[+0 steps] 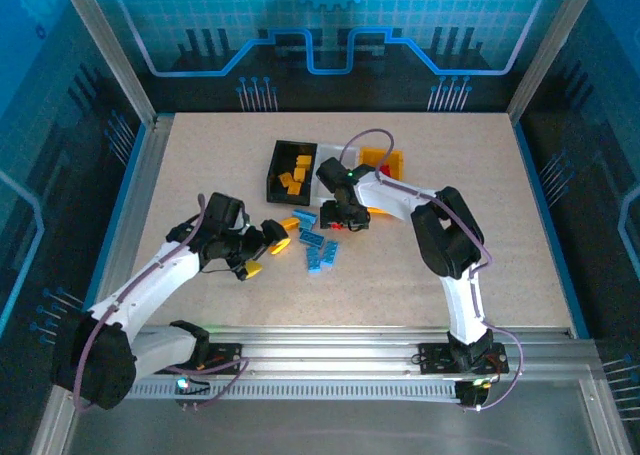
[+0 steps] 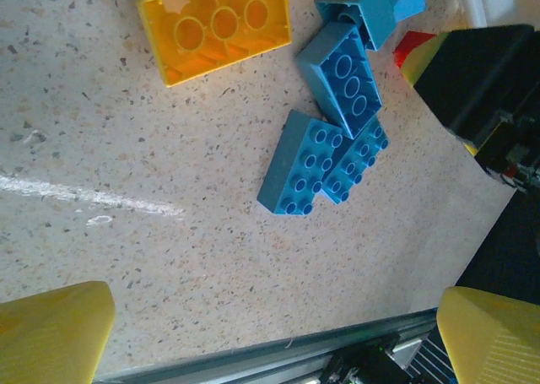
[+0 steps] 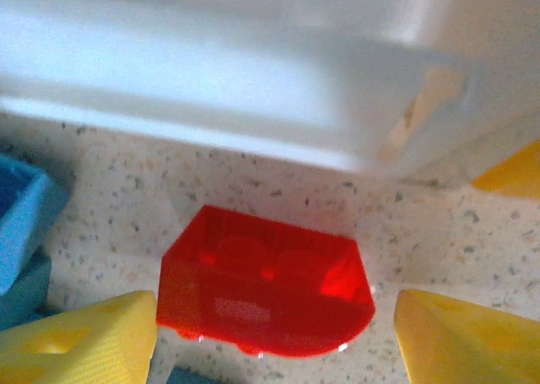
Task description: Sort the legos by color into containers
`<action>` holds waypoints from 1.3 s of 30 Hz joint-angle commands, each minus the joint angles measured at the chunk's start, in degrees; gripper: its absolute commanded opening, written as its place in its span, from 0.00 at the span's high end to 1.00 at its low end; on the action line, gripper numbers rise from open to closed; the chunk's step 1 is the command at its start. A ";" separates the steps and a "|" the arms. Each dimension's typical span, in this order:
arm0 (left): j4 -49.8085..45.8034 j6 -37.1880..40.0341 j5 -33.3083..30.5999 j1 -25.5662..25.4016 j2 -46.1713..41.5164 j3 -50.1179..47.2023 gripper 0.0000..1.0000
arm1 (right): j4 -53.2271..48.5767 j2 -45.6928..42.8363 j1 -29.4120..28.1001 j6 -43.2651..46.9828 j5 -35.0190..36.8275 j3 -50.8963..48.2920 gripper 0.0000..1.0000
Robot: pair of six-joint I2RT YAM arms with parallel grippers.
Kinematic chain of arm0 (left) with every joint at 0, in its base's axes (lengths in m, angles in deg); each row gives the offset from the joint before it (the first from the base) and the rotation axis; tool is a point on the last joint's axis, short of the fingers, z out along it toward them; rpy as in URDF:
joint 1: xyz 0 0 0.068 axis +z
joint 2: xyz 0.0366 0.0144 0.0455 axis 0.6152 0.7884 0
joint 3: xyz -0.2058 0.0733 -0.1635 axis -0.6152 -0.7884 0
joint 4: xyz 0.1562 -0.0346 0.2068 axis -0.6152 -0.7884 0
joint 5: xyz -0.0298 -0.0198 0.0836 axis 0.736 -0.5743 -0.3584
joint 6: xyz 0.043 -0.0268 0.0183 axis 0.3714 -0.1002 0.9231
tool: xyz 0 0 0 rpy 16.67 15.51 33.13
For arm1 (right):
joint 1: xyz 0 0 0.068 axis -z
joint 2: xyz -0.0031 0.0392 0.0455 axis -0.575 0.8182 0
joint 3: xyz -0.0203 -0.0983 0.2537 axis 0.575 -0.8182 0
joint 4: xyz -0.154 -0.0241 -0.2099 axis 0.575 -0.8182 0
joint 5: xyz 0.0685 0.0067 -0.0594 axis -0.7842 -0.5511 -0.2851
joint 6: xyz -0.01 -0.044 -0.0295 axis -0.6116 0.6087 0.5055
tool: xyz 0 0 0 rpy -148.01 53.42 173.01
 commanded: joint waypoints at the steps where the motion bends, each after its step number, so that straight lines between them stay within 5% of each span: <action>1: -3.07 1.87 0.01 0.61 -1.08 1.60 0.01 | 2.09 2.18 -0.12 -1.80 3.84 2.29 0.25; 11: -3.79 2.77 0.74 1.34 -1.36 1.19 0.01 | 2.33 4.77 0.05 -1.63 4.07 3.76 0.31; 23: -2.99 2.28 1.27 1.87 -3.67 -1.35 0.01 | 1.28 2.96 0.26 0.30 3.51 1.66 0.50; 39: -5.80 3.58 -1.49 4.45 -7.14 0.37 0.01 | 0.15 -18.75 4.12 1.30 -0.25 -11.79 0.59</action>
